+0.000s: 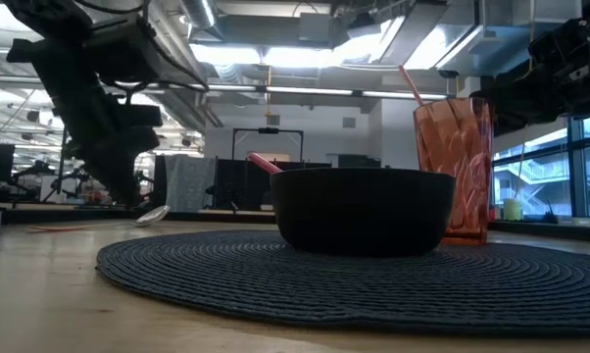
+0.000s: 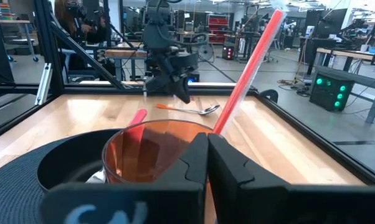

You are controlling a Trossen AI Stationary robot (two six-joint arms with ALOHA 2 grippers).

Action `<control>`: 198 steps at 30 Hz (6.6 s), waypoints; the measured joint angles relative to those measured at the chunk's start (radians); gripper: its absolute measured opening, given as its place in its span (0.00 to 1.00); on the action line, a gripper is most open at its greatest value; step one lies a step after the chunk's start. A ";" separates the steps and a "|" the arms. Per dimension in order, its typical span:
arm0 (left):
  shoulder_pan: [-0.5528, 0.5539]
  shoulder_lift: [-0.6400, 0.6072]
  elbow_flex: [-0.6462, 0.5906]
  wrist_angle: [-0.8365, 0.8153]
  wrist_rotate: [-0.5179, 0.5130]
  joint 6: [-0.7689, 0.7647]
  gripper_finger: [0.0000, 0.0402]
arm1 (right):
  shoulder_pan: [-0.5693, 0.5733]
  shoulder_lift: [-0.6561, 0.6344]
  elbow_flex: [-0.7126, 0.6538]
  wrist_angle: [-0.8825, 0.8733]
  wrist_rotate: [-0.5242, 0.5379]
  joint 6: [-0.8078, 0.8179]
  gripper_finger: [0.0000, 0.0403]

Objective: Pick & Place Utensil
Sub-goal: Put the orange spoon into the black bowl on the blue mat

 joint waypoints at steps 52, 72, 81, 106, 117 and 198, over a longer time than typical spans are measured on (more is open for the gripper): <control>0.156 0.264 0.287 -0.364 0.294 0.230 0.60 | 0.000 0.000 0.000 0.001 0.000 0.019 0.03; 0.423 0.316 0.267 -0.288 0.449 0.411 0.59 | 0.000 0.000 0.000 0.001 -0.003 0.017 0.03; 0.456 0.444 0.279 -0.260 0.483 0.487 0.57 | 0.000 0.000 0.000 0.001 -0.008 0.017 0.03; 0.311 0.390 0.375 -0.374 0.188 0.581 0.01 | 0.000 0.000 0.000 0.002 -0.009 0.017 0.03; 0.082 0.278 0.514 -0.493 0.079 0.486 0.01 | 0.000 0.000 0.000 0.002 -0.008 0.017 0.03; -0.553 0.879 1.412 -0.782 -0.071 -0.129 0.01 | 0.000 0.000 0.000 0.005 -0.010 0.017 0.03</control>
